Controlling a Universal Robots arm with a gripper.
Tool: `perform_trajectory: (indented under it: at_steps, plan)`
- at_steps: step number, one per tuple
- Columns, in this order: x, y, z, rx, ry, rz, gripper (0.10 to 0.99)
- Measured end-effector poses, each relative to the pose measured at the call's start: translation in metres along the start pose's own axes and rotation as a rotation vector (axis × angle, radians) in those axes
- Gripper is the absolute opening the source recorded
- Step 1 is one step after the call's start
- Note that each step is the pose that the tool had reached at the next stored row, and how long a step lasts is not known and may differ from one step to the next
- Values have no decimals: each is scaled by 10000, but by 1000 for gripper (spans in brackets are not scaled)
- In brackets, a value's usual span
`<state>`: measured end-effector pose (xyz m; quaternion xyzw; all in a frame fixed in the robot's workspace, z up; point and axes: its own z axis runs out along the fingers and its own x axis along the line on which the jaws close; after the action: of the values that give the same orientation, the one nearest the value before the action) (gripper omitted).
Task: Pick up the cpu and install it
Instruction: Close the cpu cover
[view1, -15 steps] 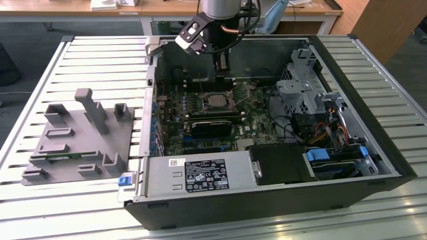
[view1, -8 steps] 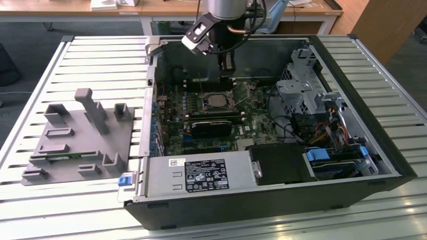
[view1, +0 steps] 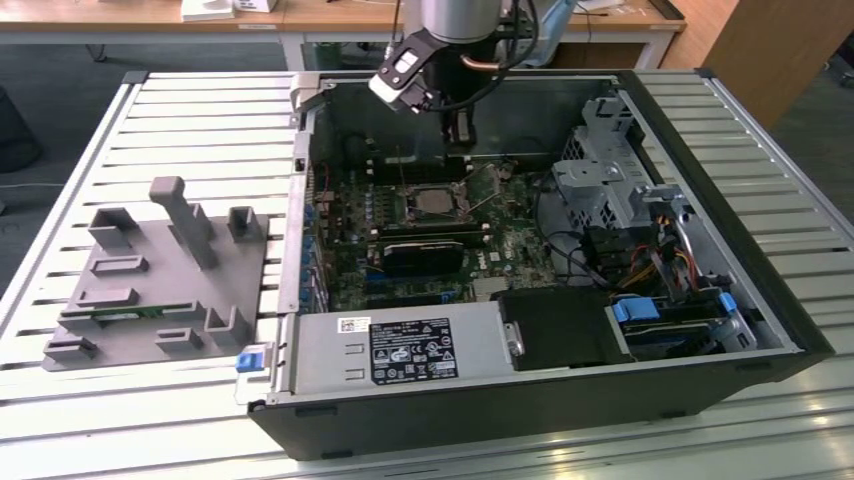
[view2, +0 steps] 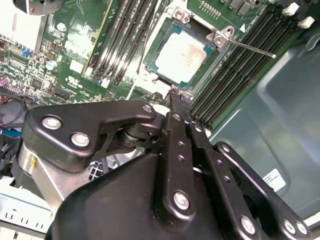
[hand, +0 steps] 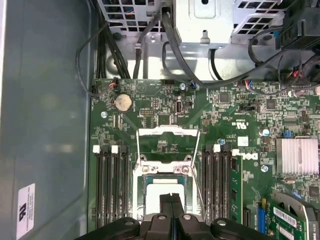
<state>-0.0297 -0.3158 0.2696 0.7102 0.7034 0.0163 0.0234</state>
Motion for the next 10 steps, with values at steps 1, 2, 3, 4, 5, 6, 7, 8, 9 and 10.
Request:
perform_trajectory:
  at_steps: [1, 2, 3, 4, 5, 6, 7, 8, 9, 10]
  plan:
    - [-3, 3, 1, 0, 1, 1, 106]
    - [-3, 13, 2, 0, 1, 1, 106]
    - [-3, 26, 4, 3, 0, 1, 106]
    - [-4, 44, 6, 7, 0, 1, 106]
    - [-3, 76, 9, 13, 0, 0, 106]
    - [-3, 103, 10, 15, -1, 1, 106]
    - [-3, 128, 12, 17, -1, 0, 106]
    - [-3, 142, 12, 19, -1, -3, 106]
    - [-3, 147, 11, 22, -1, -5, 106]
    - [-3, 148, 2, 25, -3, -5, 106]
